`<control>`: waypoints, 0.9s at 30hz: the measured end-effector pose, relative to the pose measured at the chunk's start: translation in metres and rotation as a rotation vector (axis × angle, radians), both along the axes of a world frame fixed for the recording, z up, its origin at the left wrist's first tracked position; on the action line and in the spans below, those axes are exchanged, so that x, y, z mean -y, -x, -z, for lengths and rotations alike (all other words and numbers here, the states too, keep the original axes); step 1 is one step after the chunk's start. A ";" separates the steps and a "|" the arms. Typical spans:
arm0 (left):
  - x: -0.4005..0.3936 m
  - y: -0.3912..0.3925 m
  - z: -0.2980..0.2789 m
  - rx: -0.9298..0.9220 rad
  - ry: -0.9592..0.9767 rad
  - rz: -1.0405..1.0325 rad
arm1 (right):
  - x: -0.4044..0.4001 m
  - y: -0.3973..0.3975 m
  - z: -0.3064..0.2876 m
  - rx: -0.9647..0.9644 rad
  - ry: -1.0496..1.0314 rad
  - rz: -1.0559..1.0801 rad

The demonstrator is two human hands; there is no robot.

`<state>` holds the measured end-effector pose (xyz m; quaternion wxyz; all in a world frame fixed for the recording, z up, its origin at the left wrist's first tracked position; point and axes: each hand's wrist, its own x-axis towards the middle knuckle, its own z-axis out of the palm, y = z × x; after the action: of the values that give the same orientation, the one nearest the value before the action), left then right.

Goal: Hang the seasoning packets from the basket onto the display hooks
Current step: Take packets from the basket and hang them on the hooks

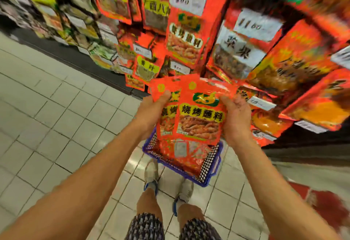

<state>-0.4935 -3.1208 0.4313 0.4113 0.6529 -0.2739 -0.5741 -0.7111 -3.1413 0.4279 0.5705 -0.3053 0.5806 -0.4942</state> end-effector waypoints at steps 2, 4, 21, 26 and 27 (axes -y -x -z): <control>0.012 -0.005 -0.051 0.025 0.108 -0.013 | 0.012 0.004 -0.054 0.007 0.101 -0.010; 0.023 -0.008 -0.100 0.042 0.210 -0.040 | 0.024 0.009 -0.105 0.027 0.186 0.007; 0.089 -0.059 -0.353 0.024 0.835 0.008 | 0.069 -0.014 -0.379 -0.091 0.675 0.120; 0.116 -0.088 -0.385 0.073 0.972 -0.011 | 0.099 -0.034 -0.425 -0.127 0.746 0.191; 0.121 -0.092 -0.389 0.082 0.996 -0.015 | 0.105 -0.038 -0.433 -0.131 0.759 0.212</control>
<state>-0.4017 -3.2417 0.8203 0.6660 0.4012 -0.5262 -0.3444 -0.6731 -3.2462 0.8614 0.3247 -0.4635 0.4203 -0.7093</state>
